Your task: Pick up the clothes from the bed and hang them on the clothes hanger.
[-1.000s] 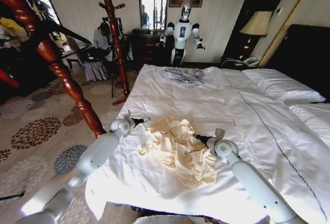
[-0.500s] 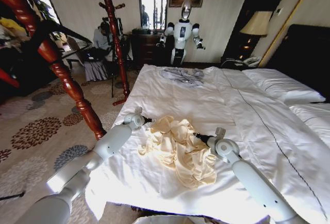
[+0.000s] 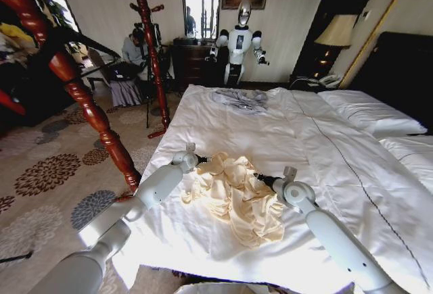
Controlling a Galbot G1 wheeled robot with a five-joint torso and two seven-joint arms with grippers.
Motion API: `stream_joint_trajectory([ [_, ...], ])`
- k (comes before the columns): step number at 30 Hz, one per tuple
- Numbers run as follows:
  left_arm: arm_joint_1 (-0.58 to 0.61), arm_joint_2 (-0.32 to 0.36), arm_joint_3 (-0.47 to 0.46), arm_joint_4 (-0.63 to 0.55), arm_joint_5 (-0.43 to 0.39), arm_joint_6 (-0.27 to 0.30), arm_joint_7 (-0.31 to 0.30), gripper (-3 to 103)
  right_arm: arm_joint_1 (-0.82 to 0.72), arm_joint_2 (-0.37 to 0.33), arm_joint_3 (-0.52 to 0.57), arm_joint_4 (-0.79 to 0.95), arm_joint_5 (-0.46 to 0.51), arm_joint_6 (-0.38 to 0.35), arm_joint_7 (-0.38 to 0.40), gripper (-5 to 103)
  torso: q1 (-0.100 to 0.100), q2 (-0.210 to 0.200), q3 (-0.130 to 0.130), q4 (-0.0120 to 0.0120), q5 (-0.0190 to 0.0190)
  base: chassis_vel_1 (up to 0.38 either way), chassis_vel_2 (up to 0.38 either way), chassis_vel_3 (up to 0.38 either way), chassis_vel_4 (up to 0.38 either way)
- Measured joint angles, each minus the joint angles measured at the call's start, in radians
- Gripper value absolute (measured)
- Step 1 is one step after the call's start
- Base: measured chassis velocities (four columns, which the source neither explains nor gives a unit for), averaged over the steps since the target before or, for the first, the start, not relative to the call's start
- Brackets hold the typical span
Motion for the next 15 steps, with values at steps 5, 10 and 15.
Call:
stream_joint_trajectory([
  [5,0.007,0.017,0.011,-0.011,0.001,0.002,-0.004,74,0.001,0.005,-0.002,-0.005,0.000,0.000,0.003,0,0.000,0.000,0.000,0.0003,0.0000,0.000,0.000,0.000,0.000],
  [10,0.005,0.016,0.019,-0.003,0.019,-0.010,-0.002,52,0.004,0.009,-0.007,-0.007,0.000,0.001,0.007,0,0.000,0.000,0.000,0.0001,0.0000,0.000,0.000,0.000,0.000],
  [15,0.006,0.019,0.025,-0.013,0.024,-0.013,0.001,36,0.004,0.004,-0.010,-0.009,0.001,0.002,0.007,0,0.000,0.000,0.000,0.0000,-0.0001,0.000,0.000,0.000,0.000],
])
